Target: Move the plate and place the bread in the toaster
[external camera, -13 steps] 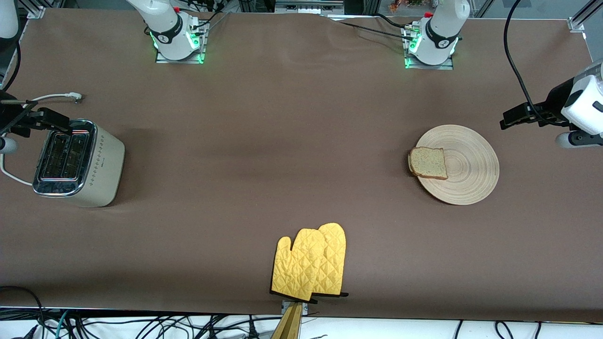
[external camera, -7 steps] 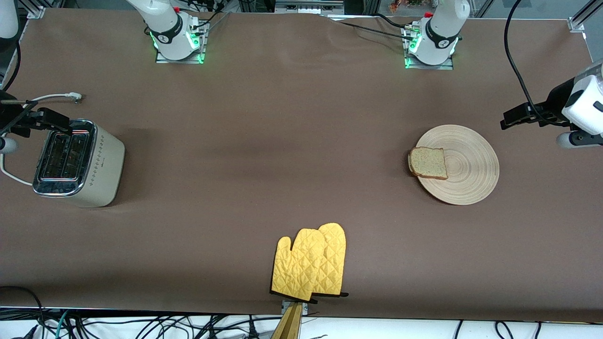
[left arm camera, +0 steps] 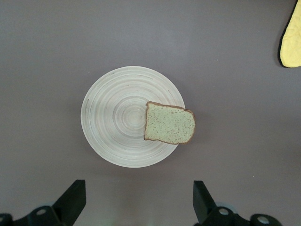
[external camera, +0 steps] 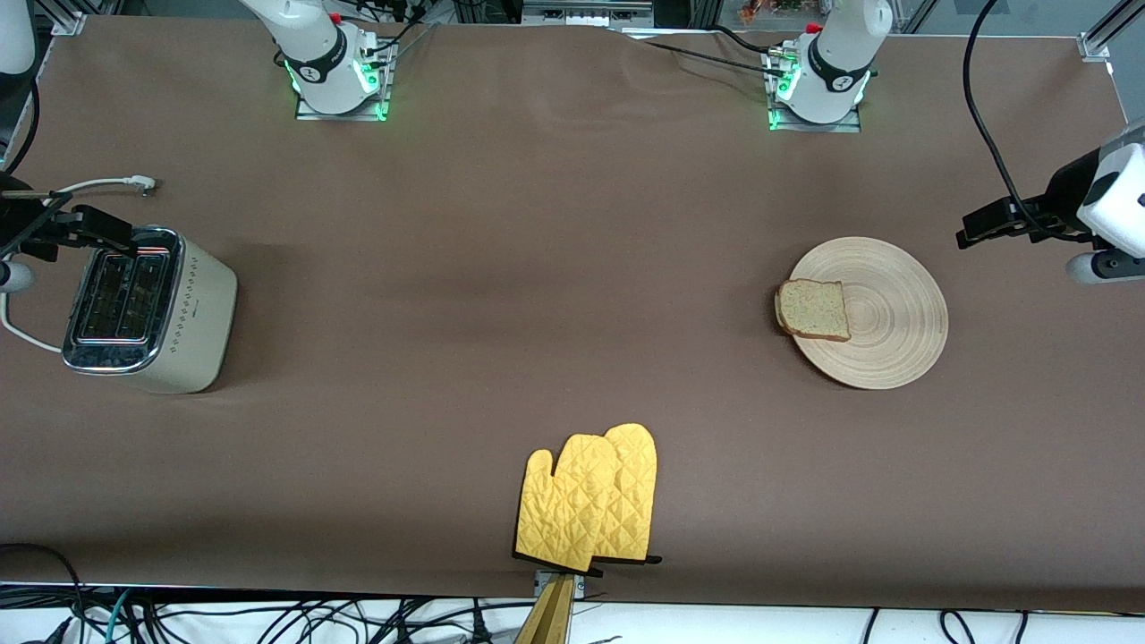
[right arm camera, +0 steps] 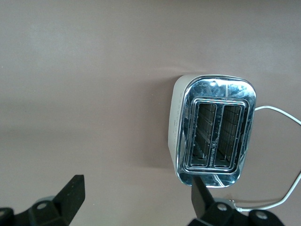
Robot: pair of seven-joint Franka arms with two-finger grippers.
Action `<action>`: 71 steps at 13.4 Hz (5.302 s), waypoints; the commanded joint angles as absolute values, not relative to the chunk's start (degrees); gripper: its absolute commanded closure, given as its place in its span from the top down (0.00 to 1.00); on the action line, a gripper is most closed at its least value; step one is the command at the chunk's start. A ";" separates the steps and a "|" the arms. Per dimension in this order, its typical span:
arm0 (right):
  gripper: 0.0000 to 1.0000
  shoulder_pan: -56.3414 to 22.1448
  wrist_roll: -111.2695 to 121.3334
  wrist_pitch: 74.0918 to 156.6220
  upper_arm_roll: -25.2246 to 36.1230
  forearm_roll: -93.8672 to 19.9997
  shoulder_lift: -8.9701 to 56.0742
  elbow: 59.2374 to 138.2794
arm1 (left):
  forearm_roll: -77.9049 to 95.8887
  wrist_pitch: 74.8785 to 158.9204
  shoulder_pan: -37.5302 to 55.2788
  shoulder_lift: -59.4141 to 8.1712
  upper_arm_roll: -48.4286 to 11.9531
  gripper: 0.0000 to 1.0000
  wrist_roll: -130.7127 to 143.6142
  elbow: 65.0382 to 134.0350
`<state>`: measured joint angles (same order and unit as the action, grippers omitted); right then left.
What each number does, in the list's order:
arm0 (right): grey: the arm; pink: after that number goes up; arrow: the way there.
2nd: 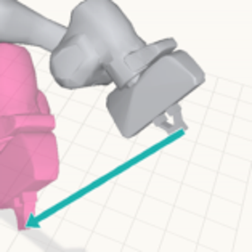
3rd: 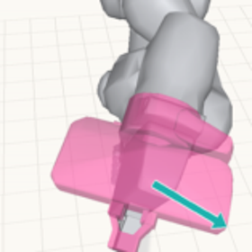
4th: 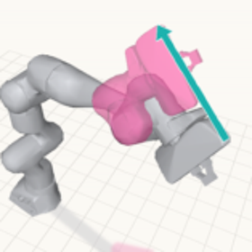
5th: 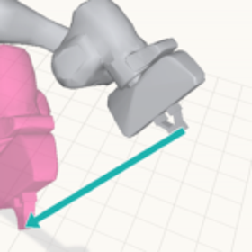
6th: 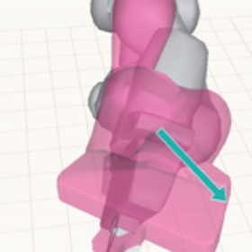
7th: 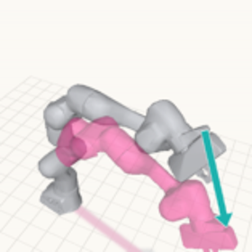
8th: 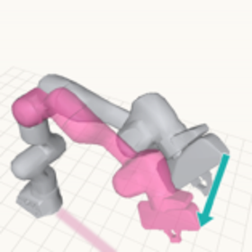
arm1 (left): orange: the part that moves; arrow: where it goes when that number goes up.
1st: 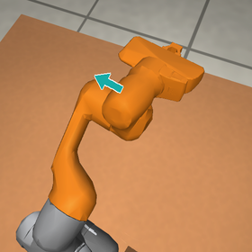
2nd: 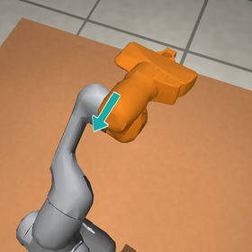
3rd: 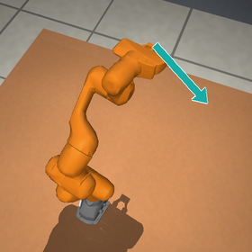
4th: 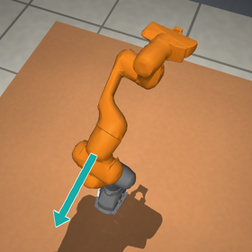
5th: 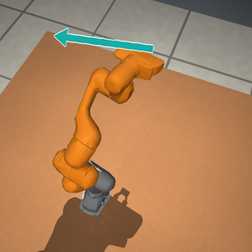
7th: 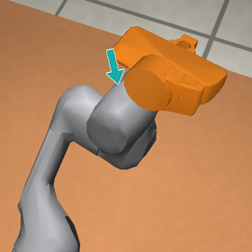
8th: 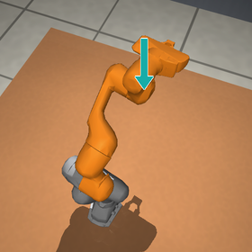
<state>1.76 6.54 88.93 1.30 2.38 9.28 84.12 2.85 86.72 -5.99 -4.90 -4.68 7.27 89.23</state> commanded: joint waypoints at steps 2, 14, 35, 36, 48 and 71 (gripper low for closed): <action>1.00 2.20 6.15 88.77 1.14 1.49 9.49 83.32 | 3.25 85.78 -6.68 -5.98 -4.83 1.00 6.15 87.01; 1.00 2.29 5.89 88.59 1.23 1.49 9.49 83.32 | 1.23 85.96 -6.94 -5.63 -5.27 1.00 6.06 88.50; 1.00 2.90 5.89 88.77 1.41 0.70 9.67 83.32 | 18.79 106.08 -25.13 -29.60 3.87 1.00 -42.32 99.49; 1.00 2.90 5.89 88.77 1.41 0.62 9.67 83.32 | 20.29 106.08 -26.96 -31.27 3.69 1.00 -46.19 99.49; 1.00 2.90 5.98 88.77 1.41 0.70 9.67 83.32 | 35.16 98.88 -31.73 -40.60 0.26 0.97 -55.37 100.28; 1.00 2.55 8.44 89.03 1.32 1.67 9.67 83.32 | 48.67 93.43 -31.64 -40.43 -13.08 0.00 -48.71 100.90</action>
<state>2.32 7.51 88.98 1.56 1.67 9.43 84.12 44.85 95.67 -31.35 -41.73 -10.49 -51.45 100.73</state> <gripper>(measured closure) 0.000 0.868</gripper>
